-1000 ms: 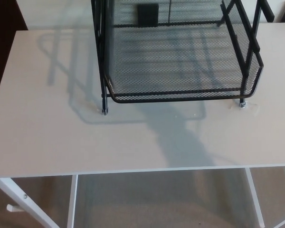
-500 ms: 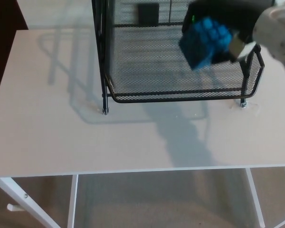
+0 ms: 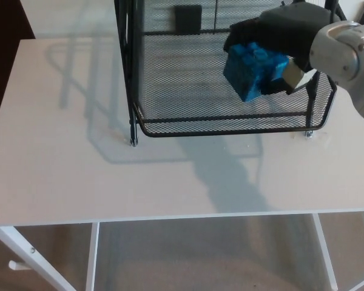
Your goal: The robot walks towards a desk on which a file tray is kept in the middle and a cube is kept to its right. The robot lifts the cube using its right hand and places it on the file tray.
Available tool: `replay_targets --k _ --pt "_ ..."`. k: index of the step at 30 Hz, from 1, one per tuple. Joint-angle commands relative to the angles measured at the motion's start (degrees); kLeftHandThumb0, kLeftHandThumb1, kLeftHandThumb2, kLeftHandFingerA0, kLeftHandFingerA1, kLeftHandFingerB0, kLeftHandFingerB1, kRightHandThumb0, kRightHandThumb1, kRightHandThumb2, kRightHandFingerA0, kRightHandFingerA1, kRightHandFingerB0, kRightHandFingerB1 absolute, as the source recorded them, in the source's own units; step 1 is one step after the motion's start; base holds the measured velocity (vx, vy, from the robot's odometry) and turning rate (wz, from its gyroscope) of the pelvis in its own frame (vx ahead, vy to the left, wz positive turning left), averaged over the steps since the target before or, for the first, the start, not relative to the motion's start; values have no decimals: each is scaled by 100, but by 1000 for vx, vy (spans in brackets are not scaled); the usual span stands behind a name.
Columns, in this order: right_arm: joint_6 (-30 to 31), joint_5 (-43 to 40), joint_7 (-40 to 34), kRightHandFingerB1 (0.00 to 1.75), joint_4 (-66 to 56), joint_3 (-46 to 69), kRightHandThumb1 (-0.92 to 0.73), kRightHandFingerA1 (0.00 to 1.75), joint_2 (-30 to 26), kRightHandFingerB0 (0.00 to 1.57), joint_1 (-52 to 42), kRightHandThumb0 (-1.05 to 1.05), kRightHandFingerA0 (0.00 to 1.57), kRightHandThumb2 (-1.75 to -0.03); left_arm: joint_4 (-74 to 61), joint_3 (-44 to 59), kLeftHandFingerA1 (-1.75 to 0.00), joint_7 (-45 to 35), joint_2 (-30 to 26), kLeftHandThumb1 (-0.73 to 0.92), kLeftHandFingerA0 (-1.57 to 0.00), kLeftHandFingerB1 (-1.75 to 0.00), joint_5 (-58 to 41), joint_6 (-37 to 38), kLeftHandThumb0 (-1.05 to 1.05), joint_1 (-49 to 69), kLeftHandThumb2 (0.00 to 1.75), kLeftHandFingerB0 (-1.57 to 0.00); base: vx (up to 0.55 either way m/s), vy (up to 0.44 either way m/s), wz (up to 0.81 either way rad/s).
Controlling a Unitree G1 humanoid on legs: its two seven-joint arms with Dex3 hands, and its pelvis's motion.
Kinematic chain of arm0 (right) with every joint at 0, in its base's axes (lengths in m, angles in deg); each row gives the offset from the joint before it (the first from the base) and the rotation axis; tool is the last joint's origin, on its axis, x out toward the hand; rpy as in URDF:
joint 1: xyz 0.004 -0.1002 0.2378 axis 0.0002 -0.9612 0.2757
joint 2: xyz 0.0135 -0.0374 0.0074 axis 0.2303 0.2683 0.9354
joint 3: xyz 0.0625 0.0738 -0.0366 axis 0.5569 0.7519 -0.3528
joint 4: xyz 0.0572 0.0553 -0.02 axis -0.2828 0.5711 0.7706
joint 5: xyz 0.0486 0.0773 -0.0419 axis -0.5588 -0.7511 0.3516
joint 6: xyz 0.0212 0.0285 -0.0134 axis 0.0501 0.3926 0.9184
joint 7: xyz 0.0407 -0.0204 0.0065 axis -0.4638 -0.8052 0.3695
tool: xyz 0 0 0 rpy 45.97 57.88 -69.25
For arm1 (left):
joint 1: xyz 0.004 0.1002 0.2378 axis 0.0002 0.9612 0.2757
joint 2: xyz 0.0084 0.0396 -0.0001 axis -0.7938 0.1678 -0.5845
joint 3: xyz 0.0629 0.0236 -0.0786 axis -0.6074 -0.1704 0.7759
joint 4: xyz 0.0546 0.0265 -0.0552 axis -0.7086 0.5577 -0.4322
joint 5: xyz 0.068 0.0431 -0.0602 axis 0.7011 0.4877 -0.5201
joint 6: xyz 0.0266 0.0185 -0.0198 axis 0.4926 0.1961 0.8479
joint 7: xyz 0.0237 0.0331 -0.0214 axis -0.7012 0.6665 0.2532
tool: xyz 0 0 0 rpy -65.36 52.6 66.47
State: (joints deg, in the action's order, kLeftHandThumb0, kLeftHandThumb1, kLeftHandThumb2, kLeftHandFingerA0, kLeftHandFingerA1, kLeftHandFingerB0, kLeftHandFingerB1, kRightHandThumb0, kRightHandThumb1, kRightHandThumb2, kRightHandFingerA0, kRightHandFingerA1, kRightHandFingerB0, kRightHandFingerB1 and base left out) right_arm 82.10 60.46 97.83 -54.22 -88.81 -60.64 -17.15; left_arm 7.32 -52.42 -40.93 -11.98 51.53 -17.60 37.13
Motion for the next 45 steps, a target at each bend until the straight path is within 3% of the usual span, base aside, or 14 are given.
replay_targets --k 1,10,19,21,22,29,34,35,38,41,42,43,44,45 --pt "196 156 260 8 -194 228 -48 24 -231 0 251 -82 0 -77 37 0 -55 -45 -141 77 -41 -29 7 253 -67 10 63 -24 0 0 0" --pt "514 -190 1087 1 -965 1118 -52 23 -727 0 657 -84 0 -83 39 -123 -55 -25 -168 61 -26 -43 96 316 -74 64 96 -16 0 0 0" --pt "1013 -1632 1720 0 -2310 3469 -56 10 -2074 0 318 -98 0 -84 99 11 -53 16 -104 75 -40 -28 -18 268 -69 186 63 -22 0 0 0" --pt "741 -1942 1600 0 -2325 4107 -53 11 -2418 4 100 -94 0 -83 114 -11 -59 84 -40 61 -33 -44 9 293 -72 227 97 -15 0 0 0" --pt "675 -2081 1570 3 -2216 4381 -45 11 -2543 10 17 -89 0 -71 121 49 -53 78 -36 75 -40 -28 -53 227 -69 226 63 -23 0 0 0" --pt "114 -2612 525 47 -1040 8141 -59 4 -3119 11 -2736 -78 0 -68 126 121 -59 75 -73 60 -32 -44 -112 212 -72 234 96 -18 0 0 0" --pt "-1063 -2999 -489 44 848 9201 -56 25 -3083 7 -4784 -96 0 -94 101 319 -63 90 -51 77 -46 -30 -313 152 -71 225 64 -28 0 0 0" --pt "-1291 -3107 -721 45 1208 9215 -58 11 -3057 3 -4992 -86 0 -66 105 305 -59 60 -59 78 -40 -30 -295 198 -70 242 64 -25 0 0 0" --pt "-1414 -3239 -1390 40 1507 9400 -52 28 -2688 5 -5483 -90 0 -95 112 338 -62 85 -72 63 -38 -44 -314 160 -74 240 97 -18 0 0 0" --pt "-1711 -3862 -1818 42 1963 9802 -68 54 -2029 3 -5706 -86 3 -61 129 337 -62 87 -109 63 -39 -44 -290 185 -74 266 97 -18 0 0 0" --pt "-1695 -3838 -1955 41 1991 9797 -60 62 -1980 3 -5739 -95 15 -101 128 341 -62 86 -99 63 -39 -44 -294 174 -75 259 97 -17 0 0 0" --pt "-965 -3755 -2321 47 1606 9956 -82 138 -1535 0 -5893 -97 99 -66 121 341 -58 96 -114 78 -46 -28 -284 161 -69 255 64 -21 0 0 0" --pt "-548 -3720 -2373 41 1239 10074 -66 129 -1242 0 -5986 -94 107 -110 115 329 -56 95 -131 78 -44 -28 -269 166 -69 260 64 -19 0 0 0" --pt "-341 -3601 -2424 12 1020 10047 -92 123 -1005 0 -6134 -98 82 -75 106 335 -69 96 -138 77 -48 -29 -274 124 -68 256 64 -19 0 0 0"
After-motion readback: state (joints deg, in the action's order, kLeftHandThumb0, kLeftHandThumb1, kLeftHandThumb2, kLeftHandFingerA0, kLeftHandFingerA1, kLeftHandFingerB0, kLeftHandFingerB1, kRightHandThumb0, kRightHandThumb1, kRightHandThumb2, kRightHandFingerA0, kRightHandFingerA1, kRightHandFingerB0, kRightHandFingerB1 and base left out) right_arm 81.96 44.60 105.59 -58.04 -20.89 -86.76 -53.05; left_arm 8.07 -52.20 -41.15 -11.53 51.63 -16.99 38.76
